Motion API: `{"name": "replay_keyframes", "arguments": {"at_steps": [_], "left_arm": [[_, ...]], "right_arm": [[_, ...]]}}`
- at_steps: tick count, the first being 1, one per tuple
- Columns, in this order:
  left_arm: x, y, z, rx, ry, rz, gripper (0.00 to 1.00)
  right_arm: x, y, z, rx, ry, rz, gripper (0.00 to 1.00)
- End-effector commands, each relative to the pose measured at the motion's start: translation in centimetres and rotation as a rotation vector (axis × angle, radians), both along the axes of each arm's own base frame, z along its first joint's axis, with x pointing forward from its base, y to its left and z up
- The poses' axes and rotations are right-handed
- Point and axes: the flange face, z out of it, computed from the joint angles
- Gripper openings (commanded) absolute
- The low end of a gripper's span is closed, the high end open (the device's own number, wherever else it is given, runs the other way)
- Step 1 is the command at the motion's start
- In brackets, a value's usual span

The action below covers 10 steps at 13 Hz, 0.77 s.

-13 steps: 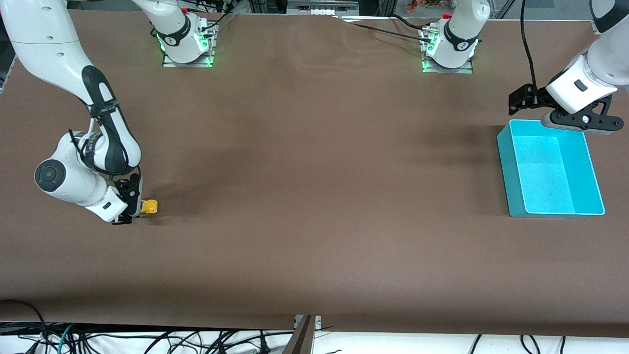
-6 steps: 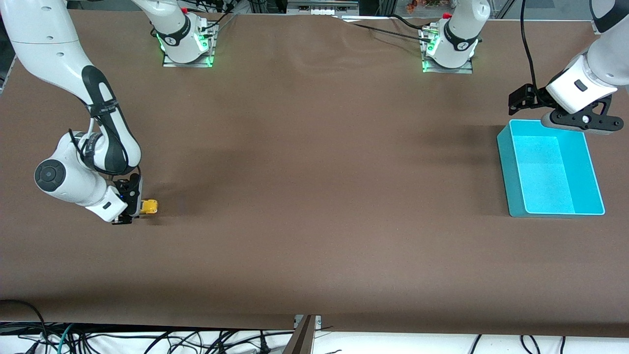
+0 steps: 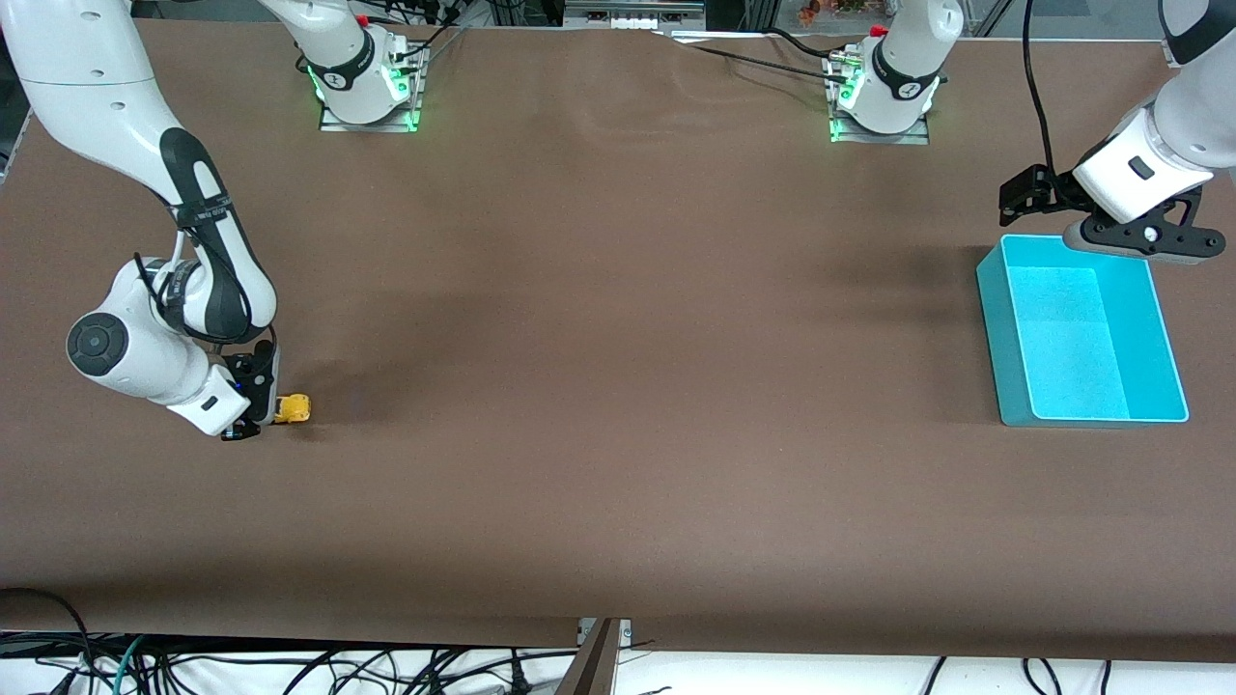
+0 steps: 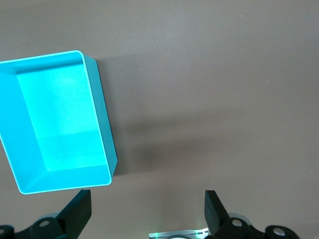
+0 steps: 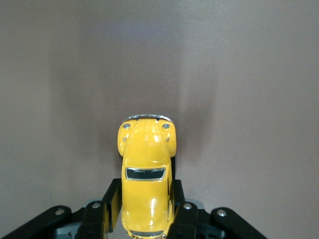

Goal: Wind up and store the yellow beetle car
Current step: 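Drag the held car backward along the table with the right gripper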

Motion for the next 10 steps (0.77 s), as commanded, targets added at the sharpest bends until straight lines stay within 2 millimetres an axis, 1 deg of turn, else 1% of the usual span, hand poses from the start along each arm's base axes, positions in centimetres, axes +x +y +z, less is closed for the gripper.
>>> {"name": "replay_keyframes", "arguments": {"at_steps": [1, 5, 8, 10], "left_arm": [[-0.1, 0.2, 0.3, 0.009, 0.007, -0.003, 1.00], [0.0, 0.2, 0.2, 0.009, 0.008, -0.003, 1.00], [0.0, 0.2, 0.2, 0.009, 0.008, -0.003, 1.00], [0.1, 0.2, 0.0, 0.009, 0.011, -0.003, 1.00]], "right_arm": [[-0.4, -0.2, 0.2, 0.017, 0.006, -0.005, 0.27], [-0.4, -0.7, 0.0, 0.017, 0.009, -0.009, 0.27], [-0.6, -2.1, -0.1, 0.018, 0.011, -0.029, 0.27], [-0.6, -2.6, -0.1, 0.017, 0.009, -0.022, 0.27]]}}
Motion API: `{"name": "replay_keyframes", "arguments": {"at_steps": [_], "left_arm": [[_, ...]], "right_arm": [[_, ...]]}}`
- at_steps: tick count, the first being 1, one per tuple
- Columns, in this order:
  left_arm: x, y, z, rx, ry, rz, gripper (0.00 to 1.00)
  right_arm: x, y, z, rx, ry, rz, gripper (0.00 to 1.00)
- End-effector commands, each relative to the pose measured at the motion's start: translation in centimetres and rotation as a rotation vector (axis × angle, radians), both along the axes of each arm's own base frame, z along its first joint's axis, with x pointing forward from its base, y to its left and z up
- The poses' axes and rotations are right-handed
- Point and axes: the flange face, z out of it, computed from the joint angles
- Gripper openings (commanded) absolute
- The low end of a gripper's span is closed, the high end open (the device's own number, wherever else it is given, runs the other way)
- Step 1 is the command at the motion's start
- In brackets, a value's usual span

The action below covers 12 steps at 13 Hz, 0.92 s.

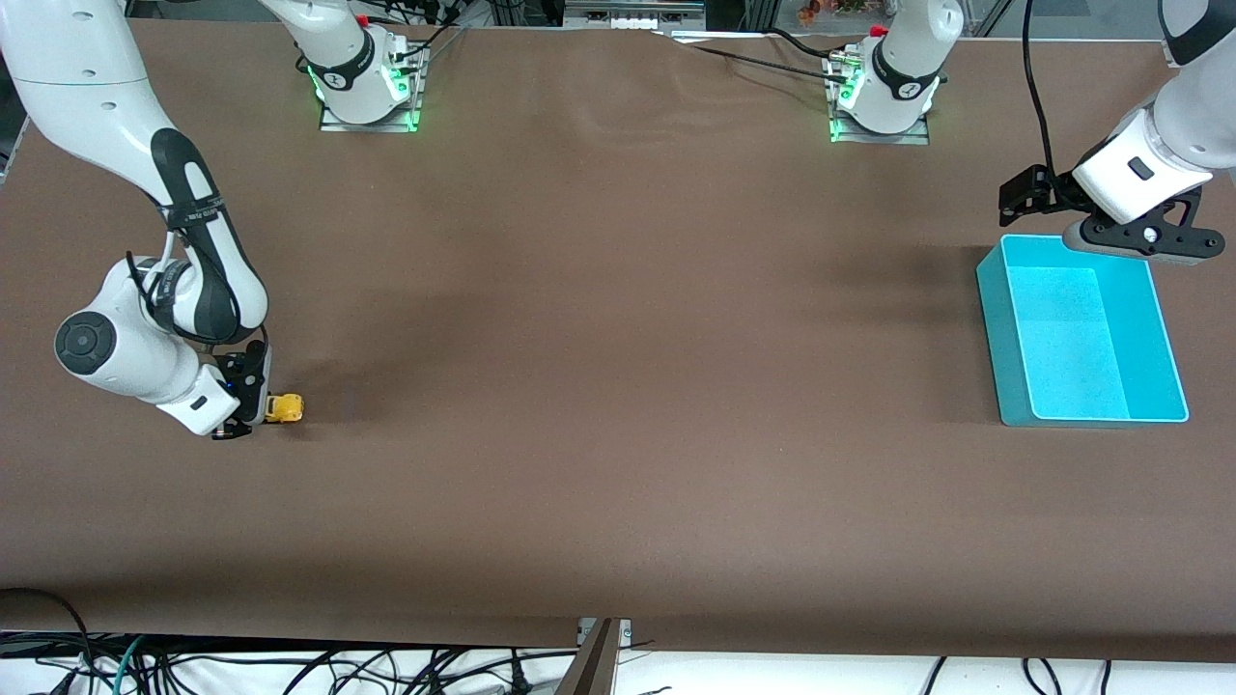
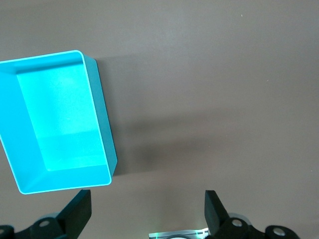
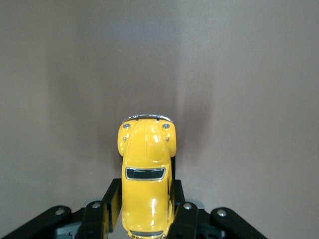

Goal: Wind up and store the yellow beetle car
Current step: 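Drag the held car backward along the table with the right gripper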

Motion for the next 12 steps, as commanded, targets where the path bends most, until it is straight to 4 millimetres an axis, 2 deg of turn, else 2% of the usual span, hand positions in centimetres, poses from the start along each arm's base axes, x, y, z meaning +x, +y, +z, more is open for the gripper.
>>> {"name": "replay_keyframes", "arguments": {"at_steps": [1, 12], "left_arm": [[0.1, 0.2, 0.1, 0.009, 0.010, -0.003, 1.00], [0.1, 0.3, 0.0, 0.009, 0.012, -0.001, 1.00]], "right_arm": [[-0.5, -1.5, -0.1, 0.016, 0.009, -0.001, 0.27], [-1.4, -6.7, -0.9, 0.021, 0.011, -0.008, 0.28]]}}
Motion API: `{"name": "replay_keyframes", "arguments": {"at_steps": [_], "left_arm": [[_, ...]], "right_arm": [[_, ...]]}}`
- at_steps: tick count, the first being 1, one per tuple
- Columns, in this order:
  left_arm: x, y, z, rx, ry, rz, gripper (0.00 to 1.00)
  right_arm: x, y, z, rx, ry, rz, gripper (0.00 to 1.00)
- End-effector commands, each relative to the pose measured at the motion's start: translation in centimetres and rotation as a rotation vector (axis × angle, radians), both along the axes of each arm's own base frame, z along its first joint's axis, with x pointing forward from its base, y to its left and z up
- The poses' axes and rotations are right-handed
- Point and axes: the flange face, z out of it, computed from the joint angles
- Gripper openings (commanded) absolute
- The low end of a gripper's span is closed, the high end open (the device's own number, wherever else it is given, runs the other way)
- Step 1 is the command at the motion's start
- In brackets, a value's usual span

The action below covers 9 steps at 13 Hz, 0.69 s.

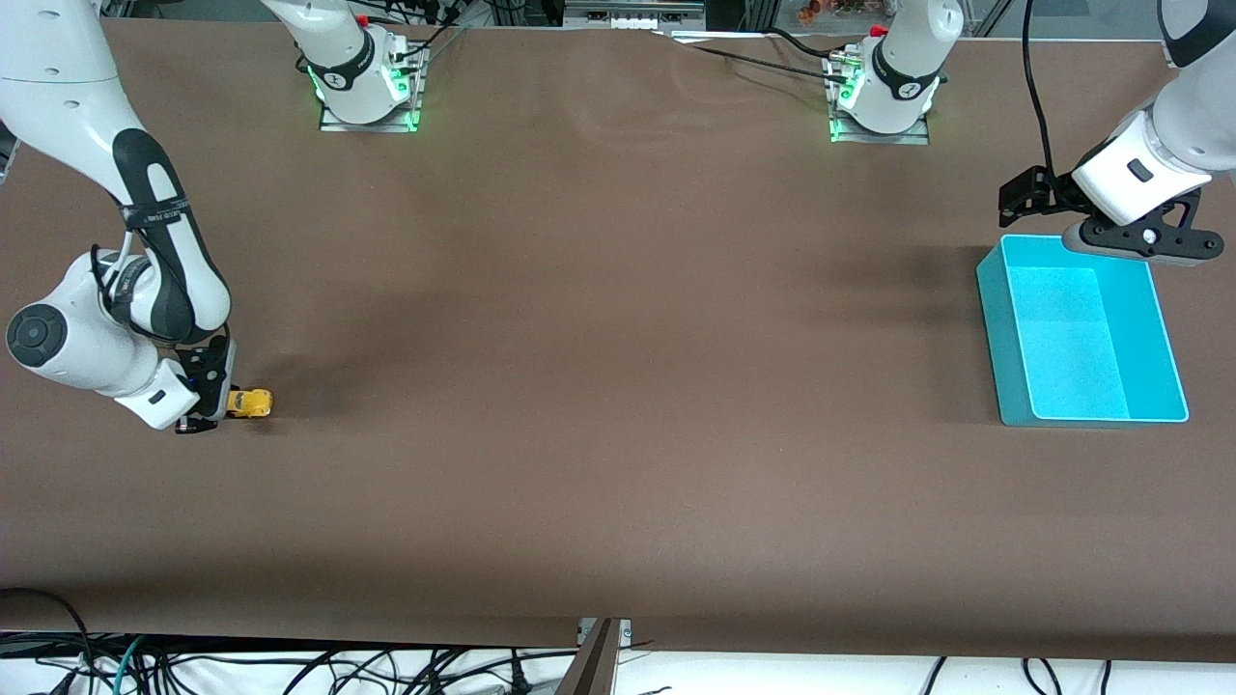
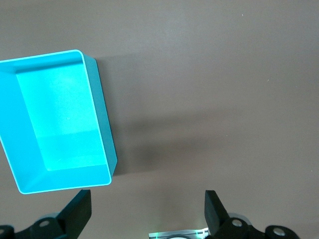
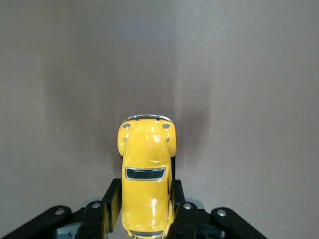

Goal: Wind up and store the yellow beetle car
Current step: 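Drag the held car backward along the table with the right gripper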

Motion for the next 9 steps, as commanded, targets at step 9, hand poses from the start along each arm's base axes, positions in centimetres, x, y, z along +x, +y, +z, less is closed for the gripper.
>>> {"name": "replay_keyframes", "arguments": {"at_steps": [9], "left_arm": [[0.0, 0.2, 0.1, 0.009, 0.009, -0.002, 1.00]], "right_arm": [[-0.9, -3.9, -1.0, 0.018, 0.006, 0.003, 0.28]]}}
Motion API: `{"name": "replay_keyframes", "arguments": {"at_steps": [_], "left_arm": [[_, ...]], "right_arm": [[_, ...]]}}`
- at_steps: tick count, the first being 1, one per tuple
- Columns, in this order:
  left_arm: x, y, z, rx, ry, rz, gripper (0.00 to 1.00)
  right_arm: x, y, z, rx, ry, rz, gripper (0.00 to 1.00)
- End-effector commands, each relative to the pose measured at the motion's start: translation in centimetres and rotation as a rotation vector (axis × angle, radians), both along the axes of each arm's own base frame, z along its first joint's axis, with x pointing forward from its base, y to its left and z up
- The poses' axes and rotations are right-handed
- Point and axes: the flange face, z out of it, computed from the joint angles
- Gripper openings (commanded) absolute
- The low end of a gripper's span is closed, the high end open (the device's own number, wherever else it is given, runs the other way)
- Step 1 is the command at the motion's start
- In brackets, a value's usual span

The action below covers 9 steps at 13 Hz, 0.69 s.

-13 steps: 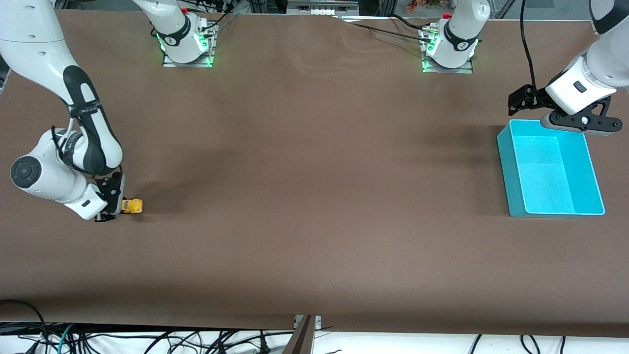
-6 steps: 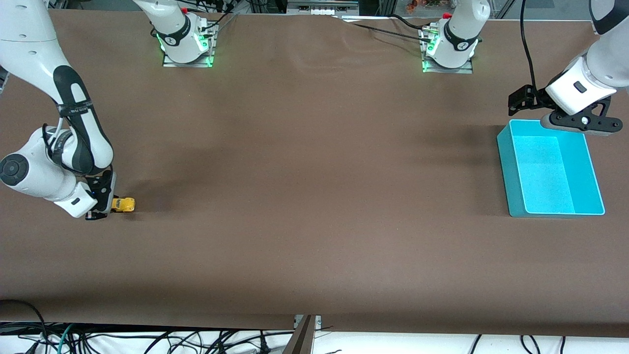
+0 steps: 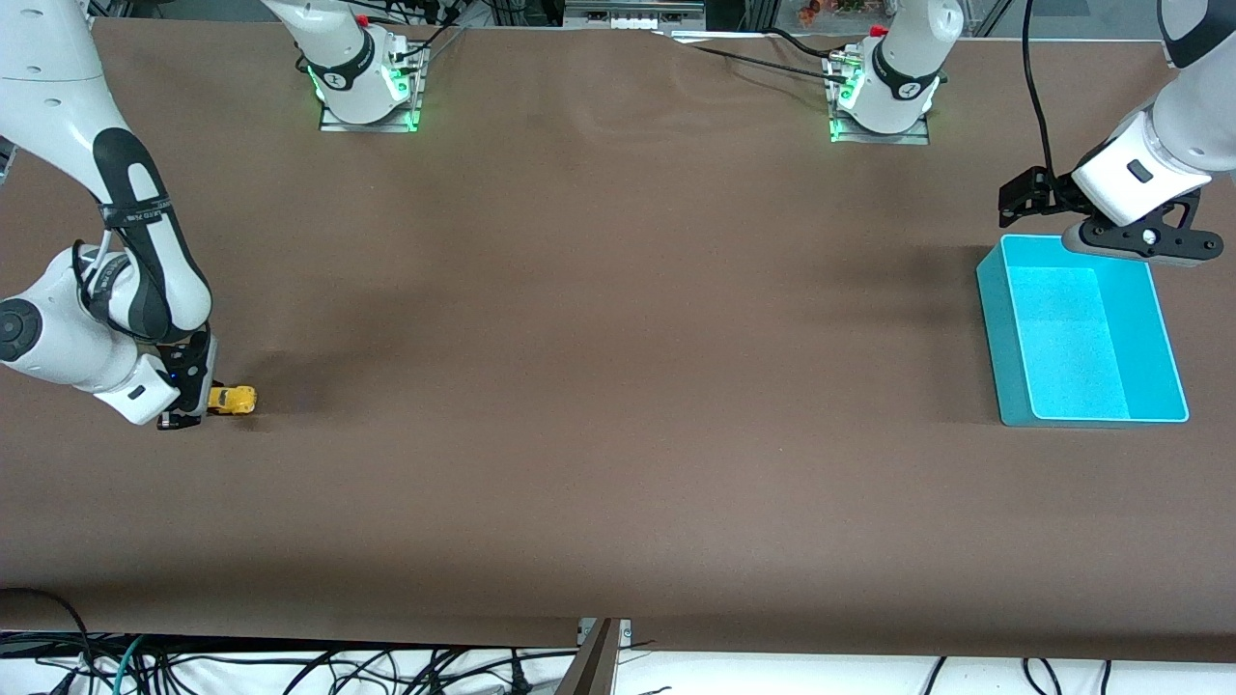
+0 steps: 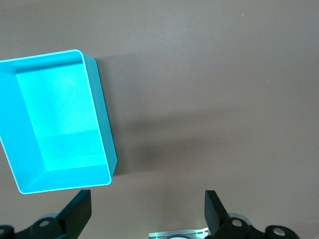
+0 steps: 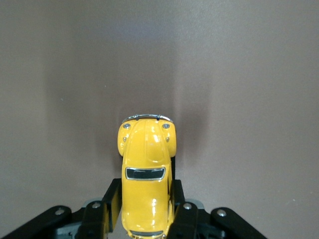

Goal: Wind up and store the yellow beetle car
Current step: 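Drag the held car backward along the table with the right gripper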

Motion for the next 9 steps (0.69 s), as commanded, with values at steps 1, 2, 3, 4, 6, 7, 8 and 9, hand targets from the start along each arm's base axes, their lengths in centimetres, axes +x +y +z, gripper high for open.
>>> {"name": "replay_keyframes", "arguments": {"at_steps": [1, 2, 3, 4, 6, 7, 8, 9], "left_arm": [[0.1, 0.2, 0.0, 0.009, 0.011, -0.003, 1.00], [0.1, 0.2, 0.0, 0.009, 0.011, -0.003, 1.00], [0.1, 0.2, 0.0, 0.009, 0.011, -0.003, 1.00], [0.1, 0.2, 0.0, 0.009, 0.011, -0.003, 1.00], [0.1, 0.2, 0.0, 0.009, 0.011, -0.003, 1.00], [0.1, 0.2, 0.0, 0.009, 0.011, -0.003, 1.00], [0.1, 0.2, 0.0, 0.009, 0.011, -0.003, 1.00], [0.1, 0.2, 0.0, 0.009, 0.011, -0.003, 1.00]], "right_arm": [[-0.4, -1.3, -1.1, 0.017, 0.008, 0.001, 0.28], [-0.3, -1.5, -1.1, 0.015, 0.005, -0.001, 0.28], [-0.3, -1.8, -1.1, 0.016, 0.003, 0.007, 0.28], [-0.2, -2.0, -1.2, 0.016, 0.003, 0.005, 0.28], [-0.2, -2.1, -1.1, 0.016, 0.002, 0.003, 0.38], [-0.2, -2.1, -1.1, 0.033, -0.003, -0.018, 0.92], [-0.2, -2.1, -1.0, 0.060, -0.010, -0.041, 1.00], [0.4, -1.7, 0.0, 0.081, -0.029, -0.061, 1.00]]}}
